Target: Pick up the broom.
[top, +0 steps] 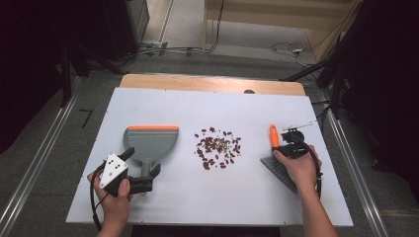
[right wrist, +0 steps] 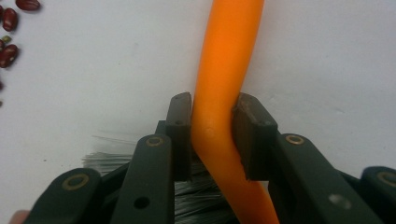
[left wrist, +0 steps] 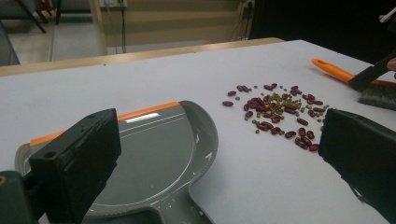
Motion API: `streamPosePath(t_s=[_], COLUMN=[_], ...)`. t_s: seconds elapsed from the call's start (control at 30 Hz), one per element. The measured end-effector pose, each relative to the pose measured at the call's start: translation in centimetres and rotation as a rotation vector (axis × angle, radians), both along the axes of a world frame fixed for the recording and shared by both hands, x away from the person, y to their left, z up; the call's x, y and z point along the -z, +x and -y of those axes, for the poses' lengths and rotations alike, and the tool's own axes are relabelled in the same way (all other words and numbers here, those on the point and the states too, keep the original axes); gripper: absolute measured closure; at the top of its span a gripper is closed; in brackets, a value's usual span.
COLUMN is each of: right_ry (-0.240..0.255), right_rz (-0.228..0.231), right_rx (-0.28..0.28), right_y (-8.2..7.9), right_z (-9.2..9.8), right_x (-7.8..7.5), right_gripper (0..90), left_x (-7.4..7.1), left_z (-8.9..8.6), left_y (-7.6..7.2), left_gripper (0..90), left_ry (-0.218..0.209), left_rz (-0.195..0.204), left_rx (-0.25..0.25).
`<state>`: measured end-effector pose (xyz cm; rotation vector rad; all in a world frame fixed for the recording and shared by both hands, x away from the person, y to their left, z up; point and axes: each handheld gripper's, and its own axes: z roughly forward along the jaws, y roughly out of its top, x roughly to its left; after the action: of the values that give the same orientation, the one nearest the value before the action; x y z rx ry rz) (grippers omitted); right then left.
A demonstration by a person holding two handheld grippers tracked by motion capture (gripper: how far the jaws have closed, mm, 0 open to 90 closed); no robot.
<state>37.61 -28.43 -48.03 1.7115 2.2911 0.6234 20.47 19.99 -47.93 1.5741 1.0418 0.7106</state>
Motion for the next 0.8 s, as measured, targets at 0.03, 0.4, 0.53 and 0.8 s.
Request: streamPosePath(t_s=[0.03, 0.4, 0.53, 0.8], right_ry=[0.016, 0.172, 0.232, 0.385], right_rz=[0.006, 0.158, 0.265, 0.458], right_rx=[0.001, -0.007, -0.018, -0.017], right_y=[-0.1, -1.9, -3.1, -4.6], right_z=[0.1, 1.6, 2.2, 3.8], right_x=[0.1, -0.7, -1.5, -2.3], right_gripper=[67.9, 68.4, 68.8, 69.1], left_x=[0.0, -0.2, -0.3, -0.7], left_z=[0.1, 0.3, 0.4, 0.7], left_y=[0.0, 0.0, -0.1, -0.1], left_gripper=[0.0, 0.0, 0.0, 0.0], left_ry=[0.001, -0.005, -0.001, 0.011], left_rz=[0.001, 0.006, 0.016, 0.035], left_rx=[0.002, 0.013, 0.015, 0.019])
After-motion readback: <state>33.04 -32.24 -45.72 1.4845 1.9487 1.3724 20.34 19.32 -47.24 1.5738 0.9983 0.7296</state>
